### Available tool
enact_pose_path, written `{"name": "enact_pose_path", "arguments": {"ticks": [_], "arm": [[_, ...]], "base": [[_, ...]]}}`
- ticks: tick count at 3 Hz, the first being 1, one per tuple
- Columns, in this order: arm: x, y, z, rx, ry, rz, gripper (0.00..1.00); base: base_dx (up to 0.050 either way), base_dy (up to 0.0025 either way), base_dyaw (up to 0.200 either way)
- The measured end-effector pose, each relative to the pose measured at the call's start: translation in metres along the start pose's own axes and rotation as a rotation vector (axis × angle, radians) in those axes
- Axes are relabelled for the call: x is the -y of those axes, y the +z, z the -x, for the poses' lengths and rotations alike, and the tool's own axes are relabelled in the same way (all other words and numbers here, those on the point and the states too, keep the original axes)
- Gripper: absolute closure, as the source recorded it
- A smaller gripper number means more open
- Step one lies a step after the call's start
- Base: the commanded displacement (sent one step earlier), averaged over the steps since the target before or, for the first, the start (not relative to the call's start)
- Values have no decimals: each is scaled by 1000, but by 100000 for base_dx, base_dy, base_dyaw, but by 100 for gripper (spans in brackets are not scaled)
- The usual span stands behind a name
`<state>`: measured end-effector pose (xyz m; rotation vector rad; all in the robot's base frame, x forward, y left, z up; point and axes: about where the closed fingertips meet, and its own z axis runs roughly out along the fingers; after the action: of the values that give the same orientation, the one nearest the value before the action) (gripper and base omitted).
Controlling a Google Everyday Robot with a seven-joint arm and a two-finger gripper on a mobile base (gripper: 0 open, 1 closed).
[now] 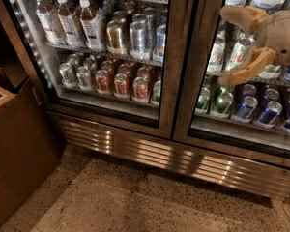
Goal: Open right fridge door
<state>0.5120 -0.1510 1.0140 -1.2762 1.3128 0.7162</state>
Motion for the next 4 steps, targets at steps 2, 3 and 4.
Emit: {"name": "enact_pose_path", "arguments": {"ticks": [2, 3, 4], "arm": [[41, 6, 17, -31, -14, -22, 0], [43, 9, 9, -40, 6, -24, 0], [44, 15, -16, -63, 62, -22, 0]], "base": [[0, 0, 0], [0, 0, 0], [0, 0, 0]]}}
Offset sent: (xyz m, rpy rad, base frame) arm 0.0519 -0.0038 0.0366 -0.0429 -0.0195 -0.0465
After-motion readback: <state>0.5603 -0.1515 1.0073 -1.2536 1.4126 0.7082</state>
